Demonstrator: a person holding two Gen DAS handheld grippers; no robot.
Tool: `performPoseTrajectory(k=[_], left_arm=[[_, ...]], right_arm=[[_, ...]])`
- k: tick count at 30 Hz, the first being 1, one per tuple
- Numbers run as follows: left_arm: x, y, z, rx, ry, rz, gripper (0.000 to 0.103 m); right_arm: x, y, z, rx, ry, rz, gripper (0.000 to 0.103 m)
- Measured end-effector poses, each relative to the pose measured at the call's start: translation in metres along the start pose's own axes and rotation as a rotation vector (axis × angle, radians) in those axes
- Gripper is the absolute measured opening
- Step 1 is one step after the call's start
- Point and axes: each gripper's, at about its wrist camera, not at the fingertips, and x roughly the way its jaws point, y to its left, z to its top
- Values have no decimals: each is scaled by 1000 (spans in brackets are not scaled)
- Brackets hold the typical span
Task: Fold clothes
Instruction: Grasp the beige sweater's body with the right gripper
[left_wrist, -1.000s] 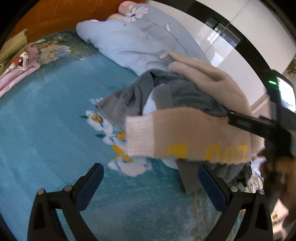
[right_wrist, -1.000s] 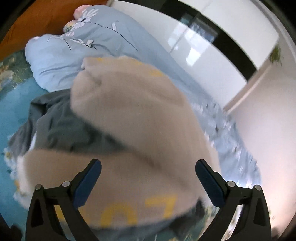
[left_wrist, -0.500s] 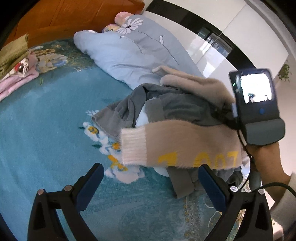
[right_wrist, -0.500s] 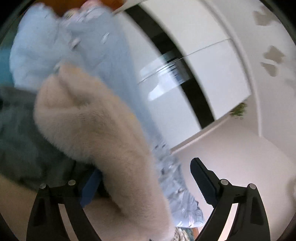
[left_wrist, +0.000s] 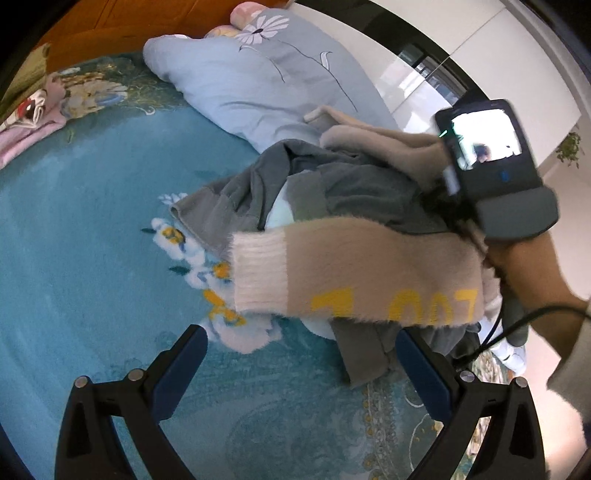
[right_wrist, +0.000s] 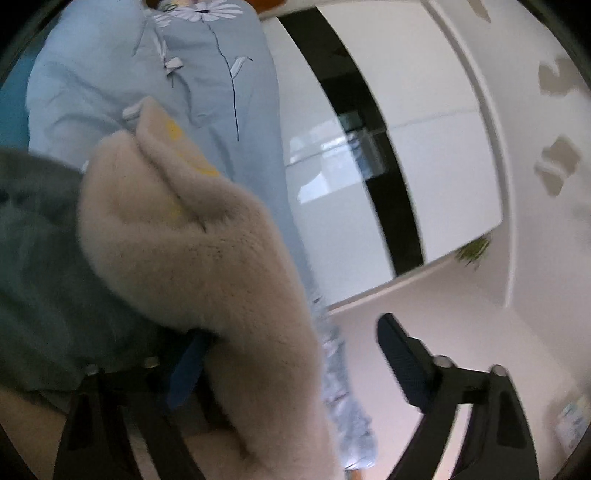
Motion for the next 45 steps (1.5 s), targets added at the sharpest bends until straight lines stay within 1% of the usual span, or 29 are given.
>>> performPoseTrajectory(k=[1,2,3,4,5,8,9,10,11,12,15,18,21,23,24,26,27,28,29,30,31,32,34,36,39,41,42,43,45], left_arm=[[-2,0,0,3,-4,-2,103],[-4,0,0,6,-7,-5,103],[-6,0,-1,9,-9,-6,103],[-7,0,-1,10,-7,-7,103],[-9,0,-2,9,-5,-8,103],[-17,3,-3,3,8,-11,103],[-22,4,-3,2,7,-11,103],[-26,4,-3,7,8,-9,103],[-34,5,-4,11,-1,-9,103],[-43,6,-5,7,-13,-12,103],[-69,13,-5,-60,-33,-51,103],[-92,15,-3,-87,-66,-61,103],[-111,12,-4,-67,-102,-61,103],[-117,12,-4,-64,-109,-64,103],[-118,13,-4,-67,-110,-66,103],[-118,15,-4,-79,-110,-69,103],[-118,16,-3,-85,-110,-73,103],[-116,17,-4,-89,-107,-76,103],[-114,17,-4,-93,-104,-78,103],[-111,17,-4,-93,-99,-80,103],[-108,16,-4,-91,-93,-82,103],[-103,15,-5,-83,-85,-83,103],[-93,11,-6,-69,-66,-79,103],[-79,9,-7,-57,-33,-75,103],[-61,10,-8,-53,4,-73,103],[-52,13,-8,-63,20,-75,103],[-48,15,-8,-70,26,-81,103],[-45,16,-8,-77,32,-86,103],[-39,18,-7,-89,45,-96,103]], right_arm=[[4,-8,5,34,25,16,62],[8,-16,9,69,51,32,38],[9,-25,13,84,61,39,32],[10,-33,17,98,70,46,31],[10,-42,20,113,80,53,25],[2,-72,28,150,46,57,14],[-3,-82,27,156,27,46,8],[-16,-91,25,168,-1,26,5],[-31,-104,23,184,-43,-13,0],[-45,-117,22,200,-86,-53,0],[-85,-167,19,249,-171,-59,0],[-100,-178,10,289,-159,42,0],[-115,-188,1,328,-147,144,0],[-125,-195,-5,354,-139,212,0],[-120,-196,-13,392,-114,293,0],[-107,-195,-27,467,-46,390,1],[-95,-190,-35,536,-7,482,6],[-83,-186,-42,604,32,575,14],[-71,-181,-50,671,71,667,44],[-59,-177,-60,740,115,748,70],[-44,-169,-74,838,157,839,72],[-38,-162,-79,888,176,889,72],[-21,-143,-92,1004,237,981,72],[-3,-125,-104,1113,301,1046,72],[27,-104,-118,1300,406,1085,72],[45,-96,-135,1443,476,1083,72],[51,-95,-142,1511,491,1079,72],[59,-92,-148,1601,493,1085,72],[69,-89,-156,1729,489,1085,72]])
